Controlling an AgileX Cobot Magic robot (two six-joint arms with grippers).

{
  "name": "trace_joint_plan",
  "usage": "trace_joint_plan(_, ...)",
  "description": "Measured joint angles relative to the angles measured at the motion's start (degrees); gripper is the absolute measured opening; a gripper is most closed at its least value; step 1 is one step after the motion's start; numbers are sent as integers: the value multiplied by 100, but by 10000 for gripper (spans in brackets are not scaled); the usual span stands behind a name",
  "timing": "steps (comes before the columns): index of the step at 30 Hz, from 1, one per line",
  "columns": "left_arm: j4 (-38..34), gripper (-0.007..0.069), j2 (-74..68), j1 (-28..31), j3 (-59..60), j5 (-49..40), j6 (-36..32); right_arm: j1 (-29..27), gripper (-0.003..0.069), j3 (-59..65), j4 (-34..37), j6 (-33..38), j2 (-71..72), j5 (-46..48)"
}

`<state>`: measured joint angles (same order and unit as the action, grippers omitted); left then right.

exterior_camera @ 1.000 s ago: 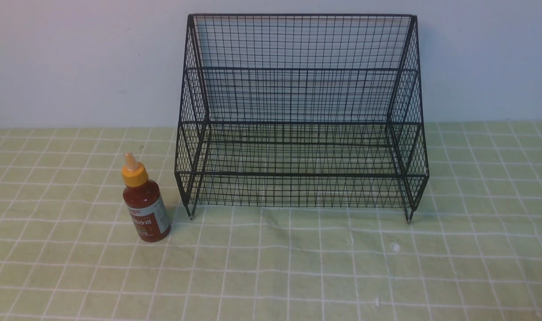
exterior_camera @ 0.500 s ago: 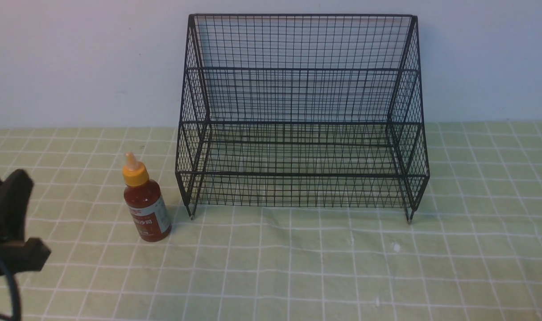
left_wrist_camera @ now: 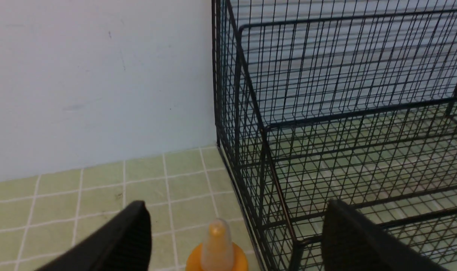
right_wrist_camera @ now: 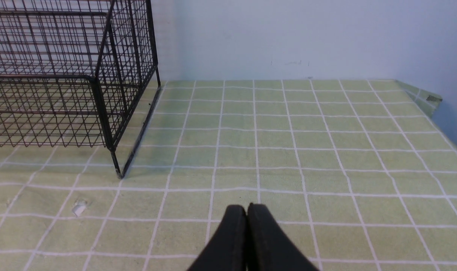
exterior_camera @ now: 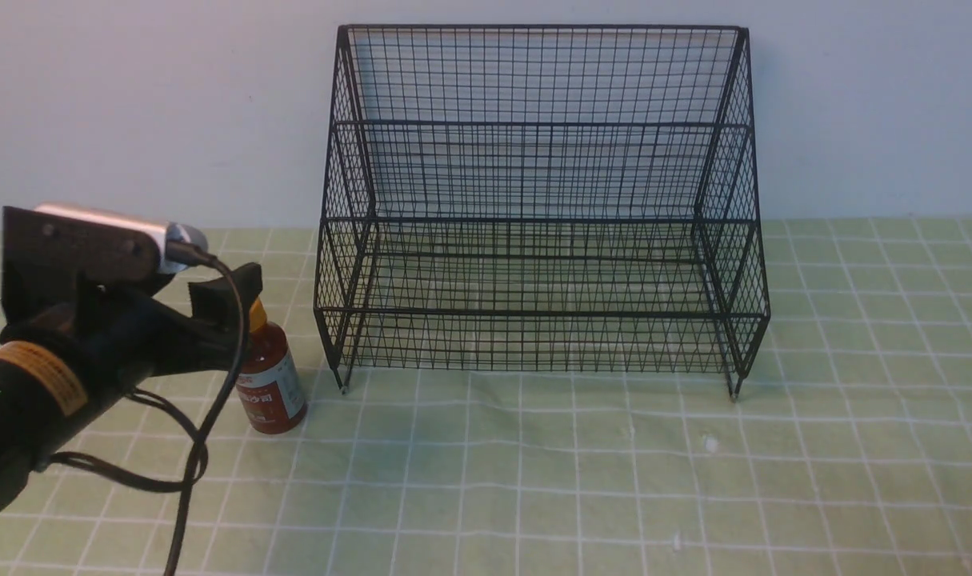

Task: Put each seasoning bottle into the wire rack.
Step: Use the left arm to grab the condiment bottle closest to it

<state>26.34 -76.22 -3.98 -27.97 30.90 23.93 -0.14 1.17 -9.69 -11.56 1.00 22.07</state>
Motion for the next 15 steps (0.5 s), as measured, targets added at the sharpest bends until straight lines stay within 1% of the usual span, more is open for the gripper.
trace_joint_plan(3, -71, 553, -408, 0, -211, 44, -188, 0, -17, 0, 0, 0, 0, 0)
trace_joint_plan(6, -379, 551, -710, 0, -357, 64, -335, 0, -17, 0, 0, 0, 0, 0)
trace_joint_plan(8, -731, 525, -972, 0, -428, 102, -387, 0, -17, 0, 0, 0, 0, 0)
trace_joint_plan(10, -816, 486, -1139, 0, -456, 147, -395, 0, -17, 0, 0, 0, 0, 0)
trace_joint_plan(11, -834, 482, -1158, 0, -465, 147, -403, 0, -17, 0, 0, 0, 0, 0)
trace_joint_plan(15, -850, 315, -1511, 0, -570, 459, -329, 0, -17, 0, 0, 0, 0, 0)
